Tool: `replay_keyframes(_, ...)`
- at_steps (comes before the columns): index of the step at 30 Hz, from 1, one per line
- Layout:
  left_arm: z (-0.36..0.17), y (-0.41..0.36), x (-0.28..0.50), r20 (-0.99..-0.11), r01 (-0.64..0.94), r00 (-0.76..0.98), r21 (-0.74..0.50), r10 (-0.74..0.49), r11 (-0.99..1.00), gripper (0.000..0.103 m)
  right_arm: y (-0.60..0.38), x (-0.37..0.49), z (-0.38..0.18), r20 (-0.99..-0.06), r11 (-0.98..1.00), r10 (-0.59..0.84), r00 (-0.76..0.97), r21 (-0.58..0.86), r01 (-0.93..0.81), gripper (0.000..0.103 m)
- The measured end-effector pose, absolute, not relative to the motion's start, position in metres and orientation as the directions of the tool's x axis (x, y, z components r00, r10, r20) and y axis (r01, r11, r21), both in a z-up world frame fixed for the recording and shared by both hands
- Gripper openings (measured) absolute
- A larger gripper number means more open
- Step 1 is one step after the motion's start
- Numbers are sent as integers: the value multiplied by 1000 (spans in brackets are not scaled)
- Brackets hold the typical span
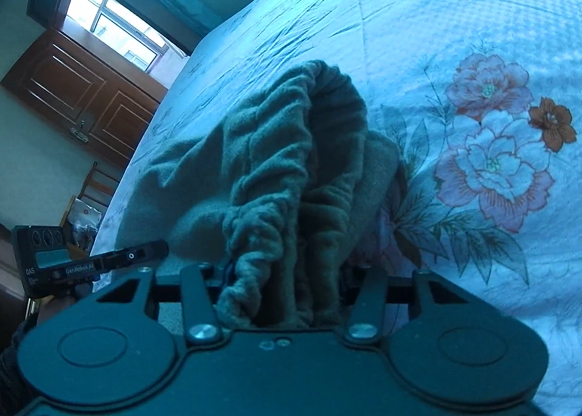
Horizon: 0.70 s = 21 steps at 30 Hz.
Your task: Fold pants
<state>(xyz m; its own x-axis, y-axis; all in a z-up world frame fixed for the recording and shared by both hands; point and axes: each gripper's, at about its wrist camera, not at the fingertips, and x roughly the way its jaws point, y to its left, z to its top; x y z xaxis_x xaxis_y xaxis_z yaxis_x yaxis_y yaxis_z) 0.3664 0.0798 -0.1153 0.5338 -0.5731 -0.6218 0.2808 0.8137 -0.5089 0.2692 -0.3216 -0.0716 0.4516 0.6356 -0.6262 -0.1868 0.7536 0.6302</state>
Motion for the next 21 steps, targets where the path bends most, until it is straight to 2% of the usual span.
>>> replay_keyframes(3, -108, 78, 356, -609, 309, 561, -474, -561, 824, 24, -323, 262, -57, -590, 736, 655, 473, 640, -221, 35)
replay_keyframes(6, -90, 86, 360, -570, 326, 577, -496, -585, 805, 23, -323, 265, -38, -565, 725, 670, 482, 636, -263, 33)
replay_keyframes(12, -51, 113, 408, -551, 345, 615, -455, -564, 821, 23, -312, 323, -5, -506, 679, 718, 477, 661, -320, 33)
replay_keyframes(16, -48, 135, 454, -540, 337, 640, -441, -546, 832, 24, -296, 375, -14, -482, 649, 743, 464, 688, -324, 34)
replay_keyframes(18, -63, 143, 475, -553, 313, 636, -453, -538, 835, 26, -292, 393, -36, -498, 644, 744, 446, 711, -282, 40)
replay_keyframes(19, -78, 146, 485, -587, 281, 628, -441, -511, 852, 41, -281, 403, -55, -545, 668, 726, 419, 705, -239, 53)
replay_keyframes(20, -98, 147, 494, -648, 226, 617, -399, -447, 889, 74, -281, 408, -70, -607, 714, 680, 411, 675, -186, 65)
replay_keyframes(21, -117, 151, 499, -718, 146, 596, -344, -360, 927, 88, -277, 409, -81, -649, 750, 639, 412, 644, -148, 64)
